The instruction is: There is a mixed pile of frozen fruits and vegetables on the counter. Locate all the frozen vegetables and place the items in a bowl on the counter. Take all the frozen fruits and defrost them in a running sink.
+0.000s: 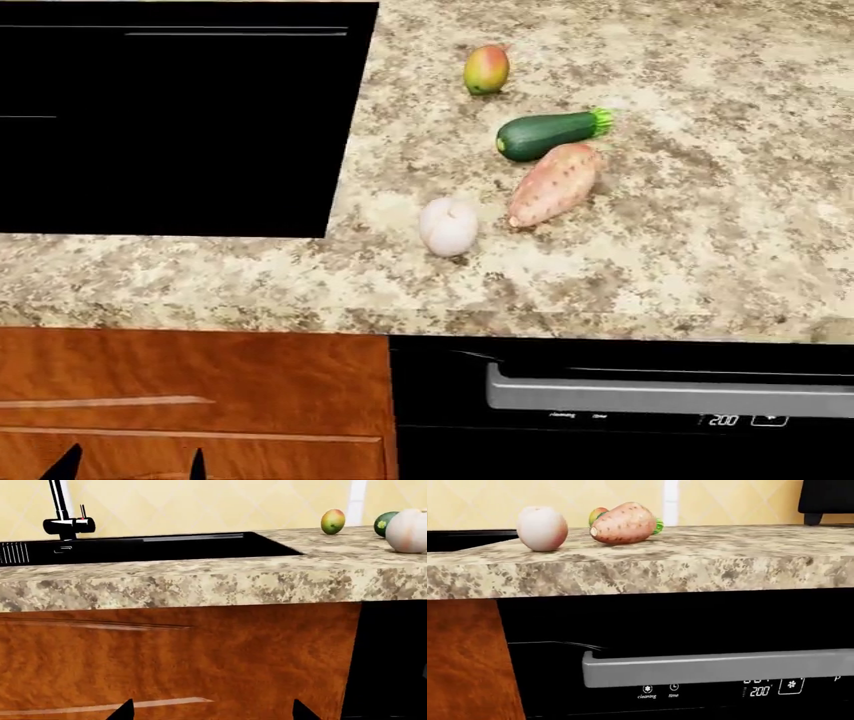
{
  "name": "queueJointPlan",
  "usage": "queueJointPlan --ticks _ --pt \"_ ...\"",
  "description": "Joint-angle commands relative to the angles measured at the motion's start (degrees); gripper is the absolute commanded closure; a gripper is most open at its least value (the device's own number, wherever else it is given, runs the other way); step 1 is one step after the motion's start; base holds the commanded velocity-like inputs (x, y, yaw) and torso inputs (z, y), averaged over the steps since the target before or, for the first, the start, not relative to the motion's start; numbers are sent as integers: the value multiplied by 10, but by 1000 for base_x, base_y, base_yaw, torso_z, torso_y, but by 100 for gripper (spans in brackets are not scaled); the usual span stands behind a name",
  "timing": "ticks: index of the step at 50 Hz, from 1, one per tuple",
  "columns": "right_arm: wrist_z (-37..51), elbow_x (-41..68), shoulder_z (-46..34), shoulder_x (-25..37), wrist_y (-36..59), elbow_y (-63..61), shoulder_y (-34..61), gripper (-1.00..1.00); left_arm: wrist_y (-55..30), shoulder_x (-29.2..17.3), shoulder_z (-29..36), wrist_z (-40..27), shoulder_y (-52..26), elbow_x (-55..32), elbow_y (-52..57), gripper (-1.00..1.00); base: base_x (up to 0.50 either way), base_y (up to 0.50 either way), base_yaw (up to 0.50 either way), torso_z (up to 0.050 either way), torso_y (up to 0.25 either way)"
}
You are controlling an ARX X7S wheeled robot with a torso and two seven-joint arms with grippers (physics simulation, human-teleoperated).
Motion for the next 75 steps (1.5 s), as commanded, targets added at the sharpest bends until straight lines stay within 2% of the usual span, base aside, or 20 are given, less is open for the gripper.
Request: queueJointPlan --ticks 1,13,31,46,75 --pt "11 6 -5 5 -2 3 2 -100 -3 -5 6 -8 -1 -6 1 -100 0 -277 0 0 0" --pt "14 4 -18 12 -7 2 1 -100 -4 -9 13 -17 -3 -9 -1 -100 46 -239 0 0 0" --pt "20 0 -34 22 -10 4 3 -100 2 -18 15 -22 2 -24 7 -100 221 -36 0 0 0" --pt "33 -11 -44 30 -4 1 4 -100 17 -27 28 -12 6 -35 10 -100 4 0 0 0 0" --pt "43 -9 -58 39 -7 2 6 -100 37 -38 44 -18 6 -30 6 -100 0 0 0 50 0"
